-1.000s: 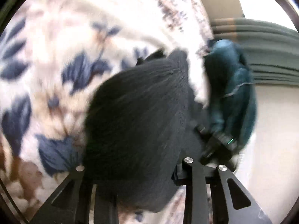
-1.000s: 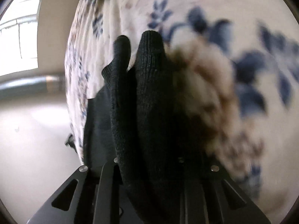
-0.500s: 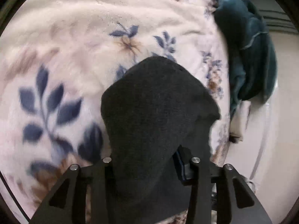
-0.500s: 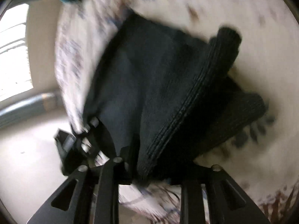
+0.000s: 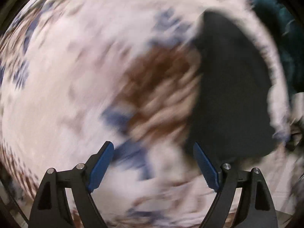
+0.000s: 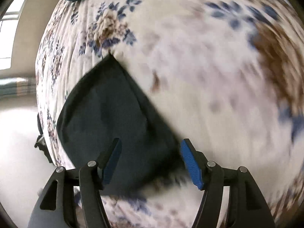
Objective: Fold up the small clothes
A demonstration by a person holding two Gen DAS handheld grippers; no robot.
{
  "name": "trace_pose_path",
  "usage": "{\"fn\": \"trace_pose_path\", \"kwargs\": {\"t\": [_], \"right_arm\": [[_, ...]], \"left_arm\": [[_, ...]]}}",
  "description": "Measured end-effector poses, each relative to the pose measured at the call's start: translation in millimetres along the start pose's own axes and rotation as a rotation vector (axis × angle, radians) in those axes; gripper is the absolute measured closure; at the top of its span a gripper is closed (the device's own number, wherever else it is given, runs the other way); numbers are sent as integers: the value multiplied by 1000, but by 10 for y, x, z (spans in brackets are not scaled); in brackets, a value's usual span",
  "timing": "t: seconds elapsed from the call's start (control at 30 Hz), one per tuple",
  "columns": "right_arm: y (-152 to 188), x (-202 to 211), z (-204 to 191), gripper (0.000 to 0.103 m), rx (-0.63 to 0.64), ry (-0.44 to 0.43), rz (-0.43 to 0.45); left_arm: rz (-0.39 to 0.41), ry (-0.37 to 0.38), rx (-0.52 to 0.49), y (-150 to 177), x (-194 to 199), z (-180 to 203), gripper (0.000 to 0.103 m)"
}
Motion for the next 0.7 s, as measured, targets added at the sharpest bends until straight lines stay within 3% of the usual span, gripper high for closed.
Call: {"fn": "trace_pose_path", "kwargs": {"t": [0.07,0.1,0.13,0.17,0.2,0.23,0.37,0.47,0.53,0.63,0.7], "right_arm": [[-258,-273,-75,36,35,-10,-52],[-352,-522,-126,36,43,-25,-120],[-461,-709,-153,36,36,-46,-157],[-433,-799,-153,41,37,-48,-167],[-468,-820,-231,55,67,-44,-137],[-486,-806,-301,95,96,-50,-115],[-560,-526,-545,95,222,29,30],[-591,-590,-467,95,205,66,-5],[-592,-635,-520,94,247,85,-33],[-565,-566,-492,91,248,71,-89],[-570,-441,-471,77,241,69,-86]], "left_arm": [[-26,-13,34,130,-248,-169,18],[-6,7,42,129,-310,-202,14],[3,21,35,120,-338,-198,0],[1,37,27,92,-409,-168,0],[-2,21,30,86,-439,-172,0],[-5,-1,37,64,-483,-159,0],[-6,-88,41,23,-586,-98,0],[-71,-96,63,-76,-615,-38,0],[-82,-53,106,-190,-487,-35,0],[17,30,140,-462,-156,-17,0],[72,84,115,-735,32,85,0]]}}
Point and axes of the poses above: each gripper's, at about its wrist camera, not at the fingertips, and x roughly against the way its jaws point, z to its right, y to its underside, the point moved 4 cm from there along -x, roughly the way its jaws point, and after that the axes turned 3 degrees about z, right-handed, at the moved point
